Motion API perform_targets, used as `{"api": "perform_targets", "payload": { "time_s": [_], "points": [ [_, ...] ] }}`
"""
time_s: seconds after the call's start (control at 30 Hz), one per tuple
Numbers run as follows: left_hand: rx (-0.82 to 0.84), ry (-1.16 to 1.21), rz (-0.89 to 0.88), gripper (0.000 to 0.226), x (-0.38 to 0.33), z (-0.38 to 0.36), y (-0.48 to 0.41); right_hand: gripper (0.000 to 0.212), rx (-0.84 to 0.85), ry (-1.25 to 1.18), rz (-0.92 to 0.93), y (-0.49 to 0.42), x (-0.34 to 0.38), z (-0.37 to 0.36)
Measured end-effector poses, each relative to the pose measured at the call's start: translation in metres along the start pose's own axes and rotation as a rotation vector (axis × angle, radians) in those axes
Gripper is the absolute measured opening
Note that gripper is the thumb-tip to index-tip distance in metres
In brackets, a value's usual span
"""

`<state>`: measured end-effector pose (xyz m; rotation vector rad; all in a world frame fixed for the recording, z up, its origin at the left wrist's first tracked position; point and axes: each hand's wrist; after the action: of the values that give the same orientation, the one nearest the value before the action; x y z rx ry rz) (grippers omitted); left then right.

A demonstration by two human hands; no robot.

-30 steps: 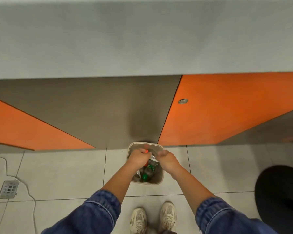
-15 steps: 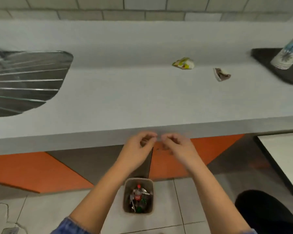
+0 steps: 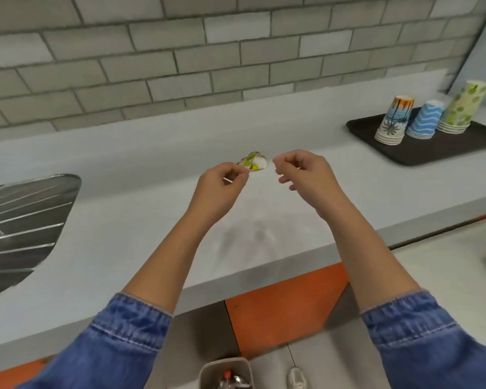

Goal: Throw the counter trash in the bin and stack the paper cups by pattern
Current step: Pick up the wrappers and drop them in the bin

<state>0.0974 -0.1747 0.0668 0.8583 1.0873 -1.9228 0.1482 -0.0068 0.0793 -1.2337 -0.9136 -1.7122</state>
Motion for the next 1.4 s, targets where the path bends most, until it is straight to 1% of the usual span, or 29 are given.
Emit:
{"api": "perform_targets", "payload": {
  "time_s": [0.1, 0.23, 0.3, 0.33, 0.43, 0.53, 0.6, 0.67, 0.8, 0.87, 0.97, 1.1, 1.2, 1.23, 1.3, 1.4],
  "points": [
    [-0.024, -0.075, -0.005, 0.011, 0.009, -0.032, -0.048, 0.017, -0.050, 0.053, -0.003, -0.048, -0.008, 0.028],
    [-0.058, -0.286, -0.049, 0.008, 0.026, -0.076, -0.100, 0.019, -0.123, 0.217, -0.049, -0.111, -0.026, 0.063],
    [0.003, -0.455, -0.074, 0.019, 0.040, -0.094, -0.121, 0.021, -0.155, 0.373, -0.099, -0.141, -0.039, 0.075],
    [0.055, -0.541, -0.074, 0.026, 0.048, -0.103, -0.132, 0.026, -0.162, 0.444, -0.138, -0.154, -0.046, 0.078],
    [0.216, -0.769, -0.035, 0.043, 0.069, -0.124, -0.160, 0.053, -0.137, 0.589, -0.258, -0.186, -0.066, 0.084],
    [0.324, -0.939, 0.039, 0.055, 0.088, -0.139, -0.182, 0.067, -0.118, 0.727, -0.273, -0.206, -0.082, 0.082],
    [0.381, -1.009, 0.075, 0.061, 0.101, -0.144, -0.193, 0.076, -0.103, 0.790, -0.284, -0.217, -0.091, 0.078],
    [0.441, -1.016, 0.106, 0.065, 0.113, -0.146, -0.201, 0.079, -0.097, 0.818, -0.284, -0.225, -0.098, 0.074],
    [0.530, -1.019, 0.141, 0.057, 0.136, -0.150, -0.203, 0.077, -0.067, 0.873, -0.252, -0.235, -0.106, 0.069],
    [0.510, -1.032, 0.128, 0.048, 0.142, -0.152, -0.202, 0.076, -0.045, 0.895, -0.248, -0.240, -0.108, 0.069],
    [0.490, -1.117, 0.055, 0.035, 0.144, -0.152, -0.203, 0.075, -0.033, 0.877, -0.260, -0.247, -0.109, 0.070],
    [0.491, -1.149, -0.042, 0.050, 0.146, -0.148, -0.203, 0.073, 0.004, 0.806, -0.290, -0.255, -0.105, 0.069],
    [0.464, -1.122, -0.090, 0.056, 0.146, -0.138, -0.197, 0.080, 0.086, 0.771, -0.345, -0.262, -0.102, 0.070],
    [0.432, -1.096, -0.102, 0.056, 0.146, -0.135, -0.192, 0.082, 0.104, 0.767, -0.358, -0.264, -0.102, 0.070],
    [0.308, -0.980, -0.115, 0.050, 0.139, -0.126, -0.178, 0.079, 0.118, 0.737, -0.363, -0.266, -0.099, 0.069],
    [0.074, -0.736, -0.062, 0.035, 0.118, -0.108, -0.149, 0.067, 0.109, 0.566, -0.318, -0.256, -0.096, 0.059]
  ]
}}
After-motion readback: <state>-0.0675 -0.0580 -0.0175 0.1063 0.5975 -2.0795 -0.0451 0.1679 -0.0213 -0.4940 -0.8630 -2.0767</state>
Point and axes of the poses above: each hand's wrist, its own y-axis away from the middle knuckle, its own z-axis out of the back of the hand, x = y × z, and after that the axes turned 13 degrees about -z, right-handed
